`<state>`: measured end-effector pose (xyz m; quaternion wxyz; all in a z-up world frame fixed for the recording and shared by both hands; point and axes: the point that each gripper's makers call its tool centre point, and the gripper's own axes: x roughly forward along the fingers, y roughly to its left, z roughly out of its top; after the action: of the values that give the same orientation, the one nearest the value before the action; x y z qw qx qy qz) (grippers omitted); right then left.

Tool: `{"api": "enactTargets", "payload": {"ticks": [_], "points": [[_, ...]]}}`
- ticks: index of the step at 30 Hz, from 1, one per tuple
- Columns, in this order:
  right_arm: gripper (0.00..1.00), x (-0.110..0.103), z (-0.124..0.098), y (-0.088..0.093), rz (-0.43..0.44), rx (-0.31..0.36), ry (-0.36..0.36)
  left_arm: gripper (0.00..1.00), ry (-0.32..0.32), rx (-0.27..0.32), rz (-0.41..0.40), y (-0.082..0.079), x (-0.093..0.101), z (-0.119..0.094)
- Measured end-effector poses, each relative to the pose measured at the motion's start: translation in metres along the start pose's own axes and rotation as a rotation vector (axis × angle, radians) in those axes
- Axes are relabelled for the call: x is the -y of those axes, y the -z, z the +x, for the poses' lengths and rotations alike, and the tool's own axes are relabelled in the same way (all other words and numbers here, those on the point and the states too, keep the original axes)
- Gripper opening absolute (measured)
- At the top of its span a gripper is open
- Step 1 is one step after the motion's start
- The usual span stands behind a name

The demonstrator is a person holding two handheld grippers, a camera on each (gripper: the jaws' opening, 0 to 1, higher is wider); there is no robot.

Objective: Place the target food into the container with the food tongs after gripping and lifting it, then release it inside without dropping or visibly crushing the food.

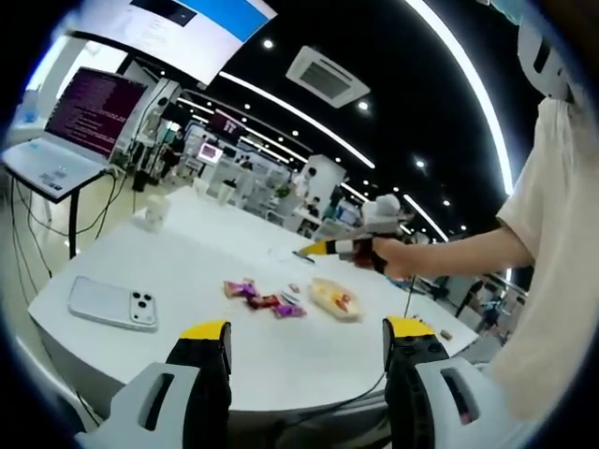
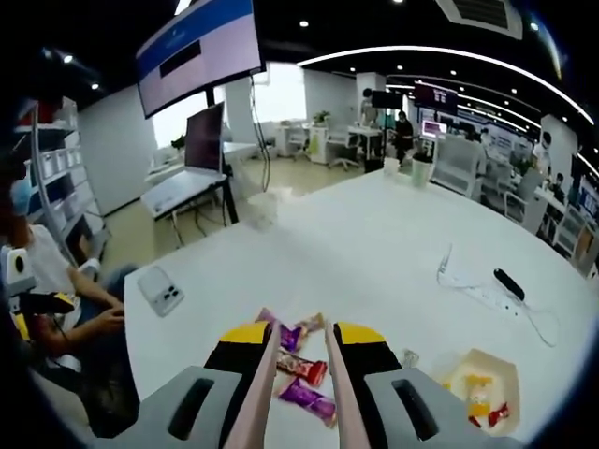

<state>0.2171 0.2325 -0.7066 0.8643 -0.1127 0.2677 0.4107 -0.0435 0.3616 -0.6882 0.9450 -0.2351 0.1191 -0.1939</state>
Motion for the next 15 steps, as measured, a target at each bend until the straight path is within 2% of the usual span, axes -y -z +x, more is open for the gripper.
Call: {"api": "enactTargets", "payload": {"ticks": [15], "points": [[0.26, -0.017, 0.023, 0.017, -0.024, -0.049, -0.047, 0.65, -0.033, 0.003, -0.016, 0.004, -0.008, -0.009]]}}
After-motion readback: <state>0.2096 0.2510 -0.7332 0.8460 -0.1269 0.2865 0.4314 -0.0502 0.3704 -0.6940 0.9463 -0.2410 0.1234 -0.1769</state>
